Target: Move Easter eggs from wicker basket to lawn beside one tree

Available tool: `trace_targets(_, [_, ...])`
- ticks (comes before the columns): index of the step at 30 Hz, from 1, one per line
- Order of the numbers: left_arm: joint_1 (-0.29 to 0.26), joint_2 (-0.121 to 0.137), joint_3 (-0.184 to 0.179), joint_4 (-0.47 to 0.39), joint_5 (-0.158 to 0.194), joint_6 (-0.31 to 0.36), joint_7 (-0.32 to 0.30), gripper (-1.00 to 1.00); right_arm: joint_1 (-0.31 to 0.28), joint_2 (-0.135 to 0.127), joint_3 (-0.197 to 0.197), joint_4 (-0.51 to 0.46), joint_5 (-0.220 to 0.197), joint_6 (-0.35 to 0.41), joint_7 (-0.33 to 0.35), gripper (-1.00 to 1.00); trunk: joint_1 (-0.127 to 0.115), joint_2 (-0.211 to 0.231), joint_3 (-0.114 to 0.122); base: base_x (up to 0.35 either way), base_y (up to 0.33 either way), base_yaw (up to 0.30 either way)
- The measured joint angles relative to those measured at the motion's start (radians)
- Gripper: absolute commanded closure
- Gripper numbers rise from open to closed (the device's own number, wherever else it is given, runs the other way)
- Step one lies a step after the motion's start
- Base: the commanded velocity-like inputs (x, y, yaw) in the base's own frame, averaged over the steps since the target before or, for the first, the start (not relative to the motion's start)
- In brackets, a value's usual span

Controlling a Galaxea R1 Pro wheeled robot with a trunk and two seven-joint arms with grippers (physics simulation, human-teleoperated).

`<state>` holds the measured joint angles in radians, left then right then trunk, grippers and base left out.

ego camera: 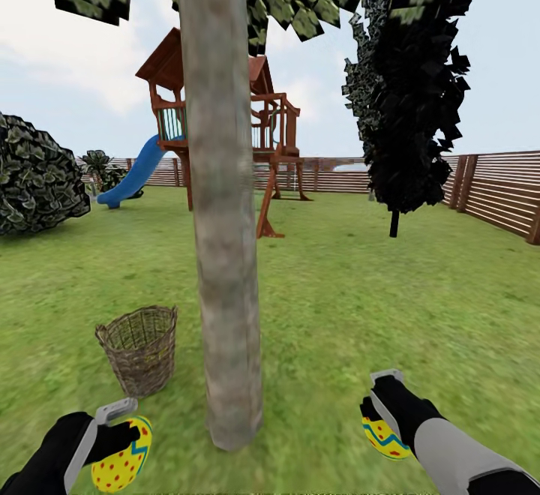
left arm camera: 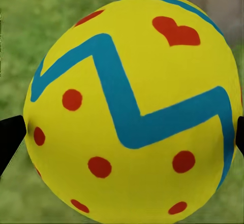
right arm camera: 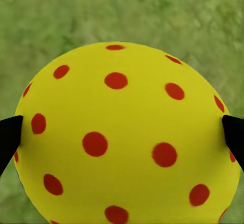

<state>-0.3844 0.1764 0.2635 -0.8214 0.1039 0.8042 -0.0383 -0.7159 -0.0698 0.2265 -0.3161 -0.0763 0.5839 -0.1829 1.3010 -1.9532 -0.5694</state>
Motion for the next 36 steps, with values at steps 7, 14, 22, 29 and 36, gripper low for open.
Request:
trace_targets(7, [0.0, 0.001, 0.0, -0.005, 0.024, -0.056, 0.0, 1.0, 0.0, 0.001, 0.001, 0.005, 0.0, -0.044, 0.0, 1.0, 0.027, -0.049, -0.022, 0.0, 0.0, 0.0])
trace_targets(14, [0.0, -0.001, -0.003, 0.002, 0.067, -0.149, 0.002, 1.0, 0.0, 0.003, 0.002, 0.02, 0.0, -0.071, 0.0, 1.0, 0.054, -0.098, -0.044, 0.0, 0.0, 0.0])
trace_targets(22, [0.0, -0.005, -0.008, 0.002, 0.066, -0.148, 0.002, 1.0, 0.0, 0.003, 0.003, 0.021, 0.0, -0.071, 0.0, 1.0, 0.084, -0.154, -0.069, 0.0, 0.0, 0.0])
trace_targets(29, [0.0, -0.007, -0.009, 0.003, 0.065, -0.145, 0.003, 1.0, 0.0, 0.004, 0.003, 0.021, 0.0, -0.069, 0.0, 1.0, 0.111, -0.203, -0.091, 0.0, 0.0, 0.0])
trace_targets(36, [0.0, -0.013, -0.011, 0.003, 0.065, -0.139, 0.003, 1.0, 0.0, 0.002, 0.0, 0.02, -0.002, -0.072, -0.001, 1.0, 0.138, -0.252, -0.113, 0.0, 0.0, 0.0])
